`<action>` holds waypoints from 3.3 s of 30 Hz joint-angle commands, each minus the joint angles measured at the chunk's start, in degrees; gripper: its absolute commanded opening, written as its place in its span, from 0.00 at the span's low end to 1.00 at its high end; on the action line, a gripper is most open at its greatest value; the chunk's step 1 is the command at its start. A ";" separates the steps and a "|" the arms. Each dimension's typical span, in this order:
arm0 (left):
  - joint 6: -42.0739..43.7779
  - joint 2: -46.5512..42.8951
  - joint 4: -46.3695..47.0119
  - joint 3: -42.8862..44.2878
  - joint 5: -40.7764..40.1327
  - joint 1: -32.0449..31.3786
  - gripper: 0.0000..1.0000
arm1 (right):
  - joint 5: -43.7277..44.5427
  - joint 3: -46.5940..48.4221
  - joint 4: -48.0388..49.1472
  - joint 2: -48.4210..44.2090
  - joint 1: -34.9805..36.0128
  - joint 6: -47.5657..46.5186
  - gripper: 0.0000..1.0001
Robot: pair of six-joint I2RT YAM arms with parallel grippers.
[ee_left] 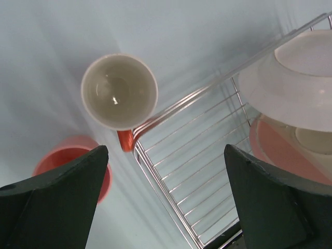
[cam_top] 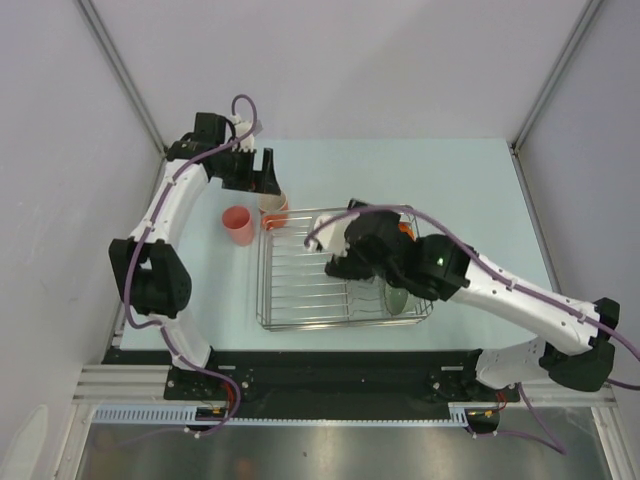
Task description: Load the mixed dishes into the dish rack
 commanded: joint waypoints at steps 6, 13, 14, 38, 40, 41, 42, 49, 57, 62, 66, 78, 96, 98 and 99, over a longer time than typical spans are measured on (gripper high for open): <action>-1.50 0.29 5.82 2.84 -4.68 0.44 1.00 | -27.70 30.62 12.66 18.77 -26.34 27.67 1.00; 1.06 3.61 9.78 2.13 -9.59 0.44 1.00 | -13.92 35.57 16.70 27.67 -21.88 21.79 0.78; 1.14 6.06 9.53 3.35 -10.12 0.44 1.00 | -12.50 34.34 17.67 27.15 -21.09 21.27 0.72; 1.85 21.20 15.93 7.85 -16.20 0.35 0.66 | -7.92 7.43 24.98 6.84 -22.05 29.17 0.68; 1.94 21.03 16.81 6.18 -16.11 0.35 0.64 | -7.74 7.26 24.54 6.40 -22.40 29.35 0.68; 1.85 21.20 16.73 6.00 -15.76 0.35 0.61 | -7.83 7.08 24.45 6.31 -22.49 29.35 0.68; 1.85 21.38 16.64 5.82 -15.67 0.35 0.59 | -7.74 7.17 24.02 6.23 -22.57 29.44 0.68; 1.94 20.94 16.82 2.13 -14.26 0.17 0.58 | -7.48 7.17 22.96 6.23 -23.36 29.70 0.68; 2.38 21.73 15.85 2.48 -12.94 -0.71 0.36 | -7.04 7.17 22.08 6.05 -23.54 29.70 0.67; 2.03 23.31 12.43 6.51 -10.49 -0.71 0.00 | -7.30 6.99 21.38 6.40 -23.72 29.79 0.66; -1.22 18.75 12.94 9.16 -10.04 -0.71 0.00 | -7.83 6.46 21.20 7.63 -24.50 30.49 0.64; -13.07 -2.17 16.45 13.21 0.82 0.17 0.00 | -27.77 5.94 28.66 7.72 -32.68 45.33 0.68; -79.52 -10.61 84.39 -16.04 34.96 3.42 0.00 | -74.36 -5.84 96.94 17.46 -32.42 93.58 1.00; -84.34 -11.40 88.68 -18.07 34.70 3.16 0.00 | -74.54 -5.75 101.60 18.61 -32.24 95.78 1.00; -86.11 -11.93 90.97 -20.00 34.26 3.07 0.00 | -74.45 -5.84 102.75 19.23 -32.16 97.36 1.00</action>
